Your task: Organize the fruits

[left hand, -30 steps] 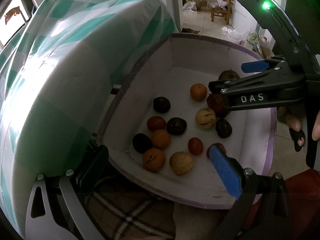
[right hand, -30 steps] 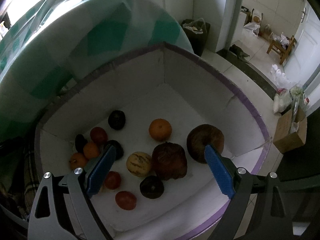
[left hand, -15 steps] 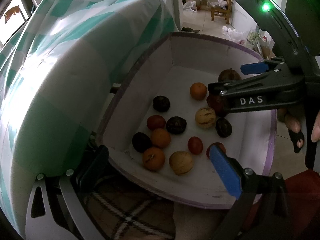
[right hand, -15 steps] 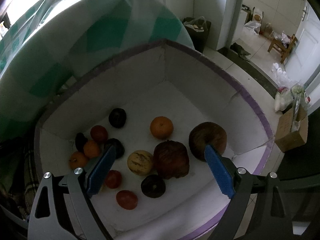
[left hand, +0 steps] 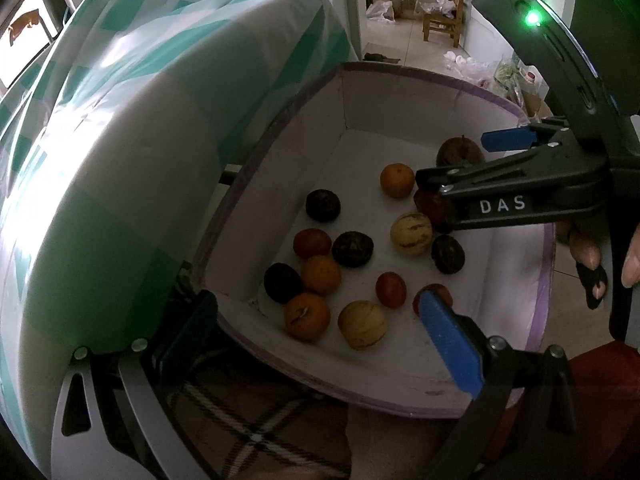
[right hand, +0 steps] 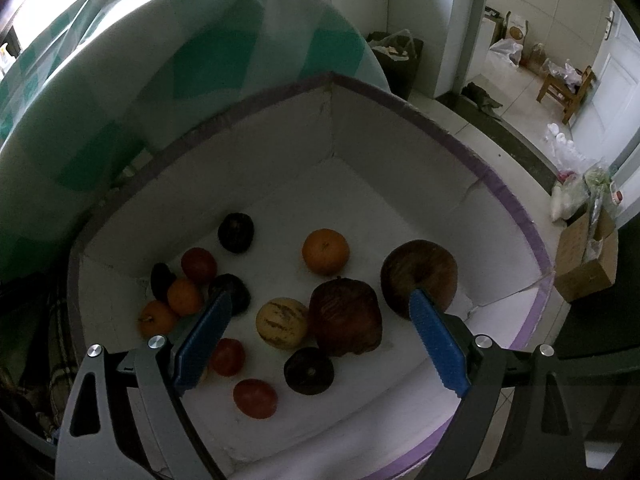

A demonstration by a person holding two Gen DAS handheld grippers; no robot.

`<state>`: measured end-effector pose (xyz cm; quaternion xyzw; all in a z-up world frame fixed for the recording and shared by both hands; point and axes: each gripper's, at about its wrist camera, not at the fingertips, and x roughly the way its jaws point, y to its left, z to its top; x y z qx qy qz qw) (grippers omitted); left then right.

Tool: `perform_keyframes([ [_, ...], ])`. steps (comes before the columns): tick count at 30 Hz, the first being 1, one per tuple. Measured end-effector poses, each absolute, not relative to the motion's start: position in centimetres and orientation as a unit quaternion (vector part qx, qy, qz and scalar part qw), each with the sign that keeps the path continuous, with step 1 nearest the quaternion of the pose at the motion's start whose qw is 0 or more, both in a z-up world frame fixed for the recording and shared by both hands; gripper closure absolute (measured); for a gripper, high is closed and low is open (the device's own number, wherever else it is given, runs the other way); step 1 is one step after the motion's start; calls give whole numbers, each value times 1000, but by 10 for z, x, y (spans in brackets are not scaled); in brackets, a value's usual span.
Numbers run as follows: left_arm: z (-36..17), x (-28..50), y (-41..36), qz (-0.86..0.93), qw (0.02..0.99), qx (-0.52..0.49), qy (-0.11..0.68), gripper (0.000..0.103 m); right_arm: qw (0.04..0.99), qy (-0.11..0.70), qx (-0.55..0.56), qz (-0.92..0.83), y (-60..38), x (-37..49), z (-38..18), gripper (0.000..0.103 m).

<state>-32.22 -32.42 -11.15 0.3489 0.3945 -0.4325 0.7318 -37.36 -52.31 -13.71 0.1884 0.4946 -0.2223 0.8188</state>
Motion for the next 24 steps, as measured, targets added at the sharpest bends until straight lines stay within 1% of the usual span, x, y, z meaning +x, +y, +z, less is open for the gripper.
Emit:
perform_keyframes([
  [24, -111, -323, -321, -432, 732, 350, 393, 2, 819, 496, 189, -220, -524, -373, -140, 15],
])
